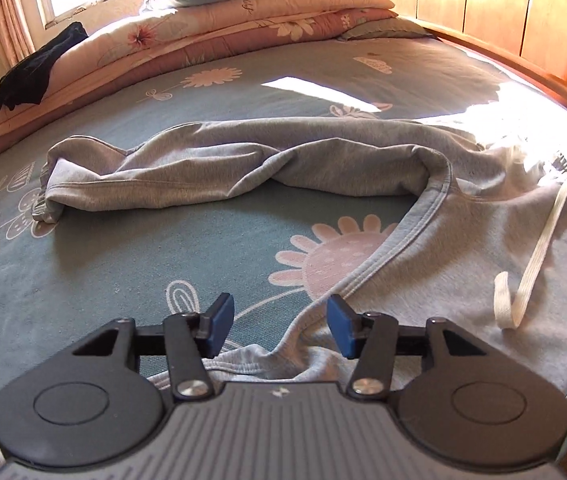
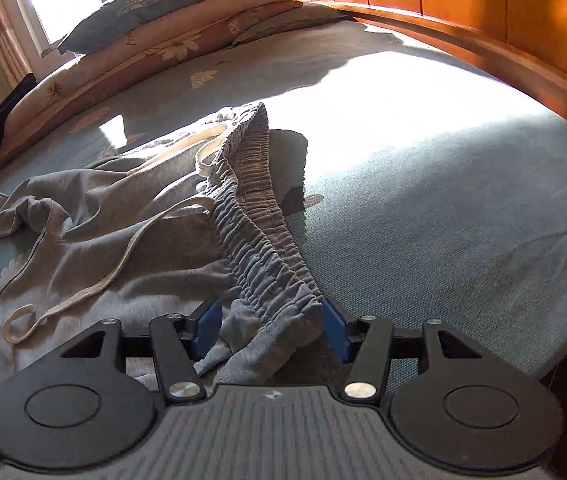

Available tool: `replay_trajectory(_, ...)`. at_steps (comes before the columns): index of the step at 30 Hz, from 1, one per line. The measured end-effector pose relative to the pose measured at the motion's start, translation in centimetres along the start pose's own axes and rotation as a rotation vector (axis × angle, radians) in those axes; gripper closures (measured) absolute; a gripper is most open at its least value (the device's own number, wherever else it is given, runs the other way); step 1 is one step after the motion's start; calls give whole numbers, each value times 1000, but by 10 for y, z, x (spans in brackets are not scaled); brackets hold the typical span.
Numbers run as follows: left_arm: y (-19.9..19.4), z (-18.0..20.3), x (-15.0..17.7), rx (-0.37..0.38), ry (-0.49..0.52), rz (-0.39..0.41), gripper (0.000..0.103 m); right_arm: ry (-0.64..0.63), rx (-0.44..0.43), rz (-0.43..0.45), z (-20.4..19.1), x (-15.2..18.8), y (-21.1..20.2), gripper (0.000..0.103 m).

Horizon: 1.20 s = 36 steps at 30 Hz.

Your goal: Fold clothes

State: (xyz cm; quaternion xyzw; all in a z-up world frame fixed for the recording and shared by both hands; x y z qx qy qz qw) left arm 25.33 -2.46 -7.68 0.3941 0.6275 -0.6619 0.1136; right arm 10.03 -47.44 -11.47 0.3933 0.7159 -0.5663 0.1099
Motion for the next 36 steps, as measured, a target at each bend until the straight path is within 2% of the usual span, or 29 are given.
replay_trajectory(4,-13,32,13,78,18,13,44,216,-76,-33,28,21,3,43)
replay_trajectory(6,-13,52,22,112,39,5,43,272,-132,-27,28,24,11,43)
replay_trajectory(8,-11,72,30,147,55,-8,43,294,-137,0,26,23,18,45)
replay_trajectory(9,-10,81,34,163,64,-16,43,295,-130,17,25,21,21,49)
replay_trajectory(11,-5,99,42,187,81,-49,43,263,-87,40,22,19,24,76)
replay_trajectory(12,-2,107,46,196,92,-63,43,225,-64,46,21,19,22,87)
replay_trajectory(15,1,127,55,212,127,-94,43,175,-43,86,21,16,6,90)
replay_trajectory(17,-1,137,57,244,134,-95,42,175,-57,109,26,12,-9,91)
replay_trajectory(19,2,147,60,283,142,-115,37,182,-58,86,30,15,-10,90)
replay_trajectory(22,12,157,69,295,158,-172,36,165,9,-2,34,24,3,78)
replay_trajectory(25,11,160,72,288,169,-173,33,126,38,42,34,19,-6,67)
replay_trajectory(27,10,159,75,293,166,-177,32,74,105,114,33,4,-18,62)
replay_trajectory(29,9,157,76,295,162,-174,31,32,131,189,29,-15,-26,60)
replay_trajectory(30,10,156,76,295,160,-173,31,5,114,200,24,-25,-25,60)
replay_trajectory(34,11,160,74,282,152,-184,26,-116,33,172,-6,-53,14,60)
replay_trajectory(36,11,162,74,269,161,-189,26,-167,41,118,-13,-59,44,60)
Point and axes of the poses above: each gripper's, at about its wrist camera, not at the fingertips, and y roughly the way its jaws point, z to its right, x to its underside, the point moved 6 cm from there along y, roughly the way its jaws point
